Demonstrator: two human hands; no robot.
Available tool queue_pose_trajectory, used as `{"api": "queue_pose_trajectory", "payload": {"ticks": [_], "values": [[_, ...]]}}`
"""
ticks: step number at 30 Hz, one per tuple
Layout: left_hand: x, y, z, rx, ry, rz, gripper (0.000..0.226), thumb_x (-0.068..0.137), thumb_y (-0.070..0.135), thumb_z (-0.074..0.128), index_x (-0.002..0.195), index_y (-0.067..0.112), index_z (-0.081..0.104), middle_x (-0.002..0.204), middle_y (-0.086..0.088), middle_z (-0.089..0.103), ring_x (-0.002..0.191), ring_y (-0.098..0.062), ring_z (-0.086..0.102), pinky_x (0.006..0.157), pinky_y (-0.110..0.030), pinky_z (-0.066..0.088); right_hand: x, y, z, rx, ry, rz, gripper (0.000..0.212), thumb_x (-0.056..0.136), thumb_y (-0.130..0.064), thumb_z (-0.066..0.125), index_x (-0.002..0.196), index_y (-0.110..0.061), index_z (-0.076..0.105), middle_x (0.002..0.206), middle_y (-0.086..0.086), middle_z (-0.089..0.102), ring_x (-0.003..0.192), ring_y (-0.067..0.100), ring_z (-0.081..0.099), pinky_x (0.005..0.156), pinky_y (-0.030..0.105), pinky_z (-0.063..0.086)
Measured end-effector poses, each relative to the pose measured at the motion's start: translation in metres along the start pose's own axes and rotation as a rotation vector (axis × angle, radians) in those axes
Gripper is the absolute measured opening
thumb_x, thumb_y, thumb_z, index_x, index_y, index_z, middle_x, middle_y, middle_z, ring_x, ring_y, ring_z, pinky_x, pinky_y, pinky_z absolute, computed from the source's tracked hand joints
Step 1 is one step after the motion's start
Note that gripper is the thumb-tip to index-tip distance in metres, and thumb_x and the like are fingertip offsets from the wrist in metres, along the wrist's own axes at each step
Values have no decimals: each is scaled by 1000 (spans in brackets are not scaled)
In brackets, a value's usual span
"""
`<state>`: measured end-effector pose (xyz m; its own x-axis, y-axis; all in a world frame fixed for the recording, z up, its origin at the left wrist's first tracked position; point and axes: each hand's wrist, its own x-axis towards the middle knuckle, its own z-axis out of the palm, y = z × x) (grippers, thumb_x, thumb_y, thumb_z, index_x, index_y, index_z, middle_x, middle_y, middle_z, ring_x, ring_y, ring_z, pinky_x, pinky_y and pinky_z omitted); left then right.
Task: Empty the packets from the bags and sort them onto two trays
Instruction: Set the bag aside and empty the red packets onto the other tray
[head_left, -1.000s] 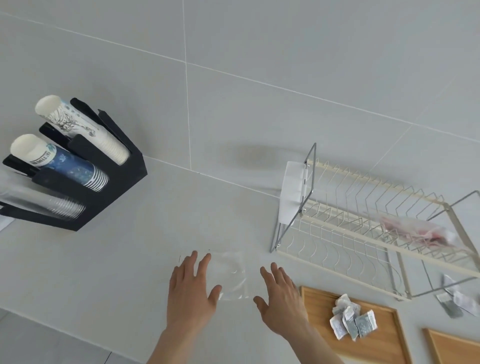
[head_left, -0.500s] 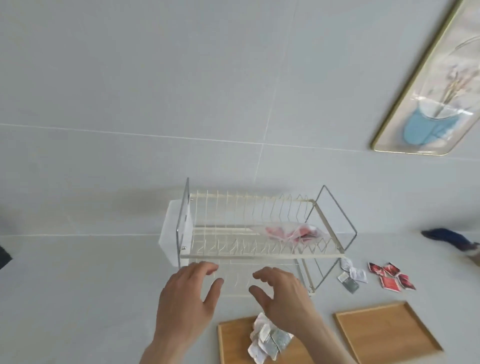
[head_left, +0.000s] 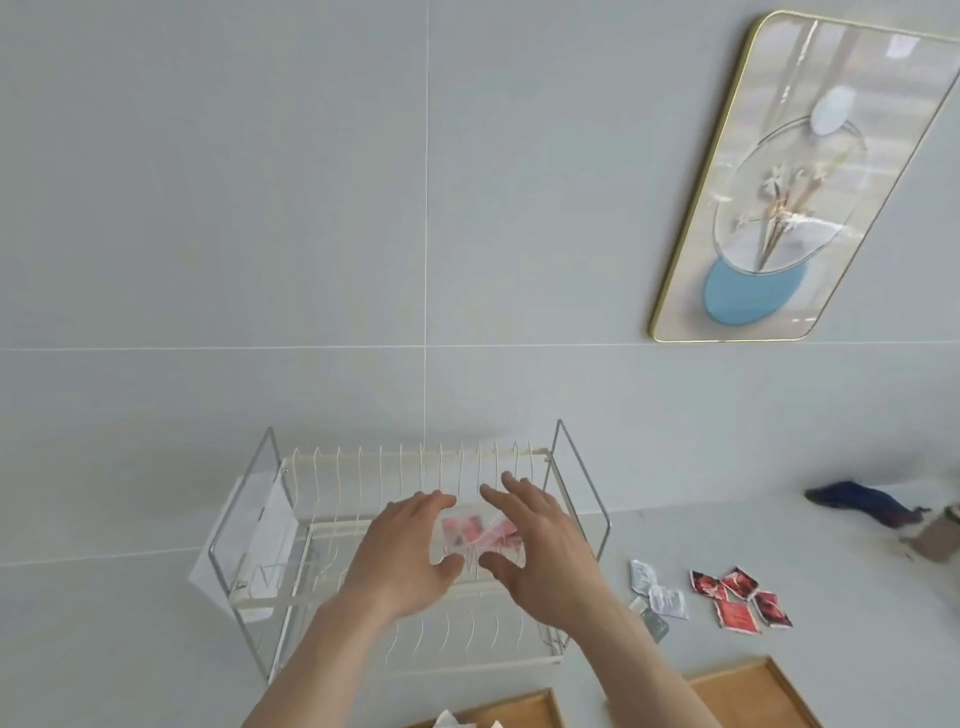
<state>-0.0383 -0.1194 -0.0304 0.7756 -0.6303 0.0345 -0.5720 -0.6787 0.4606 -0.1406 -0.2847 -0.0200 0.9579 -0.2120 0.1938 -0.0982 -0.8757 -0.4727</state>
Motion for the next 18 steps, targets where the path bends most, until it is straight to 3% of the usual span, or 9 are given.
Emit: {"api": "queue_pose_trajectory", "payload": {"ticks": [1, 3, 6, 8, 10, 12, 15, 18], "values": [[1, -1, 2, -4, -43, -30, 66, 88, 47, 62, 148, 33, 38, 153, 15, 45, 144, -15, 38, 119, -35, 31, 3, 1, 3, -2, -69, -21, 75, 87, -46, 68, 152, -38, 33, 165, -7, 26, 153, 17, 19, 122, 39, 26], [2, -3, 6, 6, -103, -56, 58, 87, 51, 61, 141, 37, 46, 145, 22, 54, 138, -13, 48, 112, -35, 40, 5, 3, 11, 13, -155, -45, 76, 87, -54, 64, 154, -36, 31, 164, -6, 28, 153, 18, 17, 124, 39, 19], [1, -3, 7, -46, -82, -81, 38, 83, 51, 64, 120, 42, 61, 120, 27, 68, 119, -1, 60, 99, -31, 49, 5, 8, 23, 4, -134, -47, 58, 90, -41, 65, 145, -31, 49, 142, -6, 57, 137, 19, 44, 116, 35, 32], [-2, 1, 7, -66, -34, -87, 26, 82, 49, 65, 107, 42, 65, 99, 26, 69, 103, 2, 62, 90, -29, 51, 5, 11, 29, -17, -73, -55, 48, 88, -38, 67, 134, -31, 58, 128, -9, 64, 126, 17, 52, 106, 32, 40], [-5, 5, 8, -89, 33, -86, 16, 85, 46, 63, 100, 41, 67, 88, 27, 68, 93, 3, 61, 86, -28, 52, 5, 12, 30, -11, -33, -56, 42, 84, -40, 70, 125, -34, 63, 119, -13, 66, 118, 14, 56, 103, 31, 38], [-6, 10, 7, -172, 118, -78, 9, 88, 43, 62, 94, 42, 68, 86, 29, 71, 89, 7, 64, 85, -29, 54, 7, 12, 26, 40, 14, -27, 34, 81, -43, 71, 113, -34, 68, 107, -16, 67, 106, 12, 59, 99, 32, 39], [-6, 19, -5, -281, 208, -16, 9, 92, 37, 64, 91, 42, 72, 88, 31, 73, 89, 9, 67, 82, -25, 56, 10, 10, 14, 234, 102, 28, 7, 87, -34, 67, 93, -29, 70, 86, -17, 65, 86, 11, 60, 80, 30, 46], [-7, 36, -24, -366, 320, 83, 11, 93, 29, 67, 96, 38, 74, 91, 28, 74, 91, 6, 69, 81, -19, 54, 13, -2, -8, 408, 209, 59, 8, 92, -22, 65, 86, -25, 68, 84, -11, 70, 83, 7, 63, 71, 18, 45]]}}
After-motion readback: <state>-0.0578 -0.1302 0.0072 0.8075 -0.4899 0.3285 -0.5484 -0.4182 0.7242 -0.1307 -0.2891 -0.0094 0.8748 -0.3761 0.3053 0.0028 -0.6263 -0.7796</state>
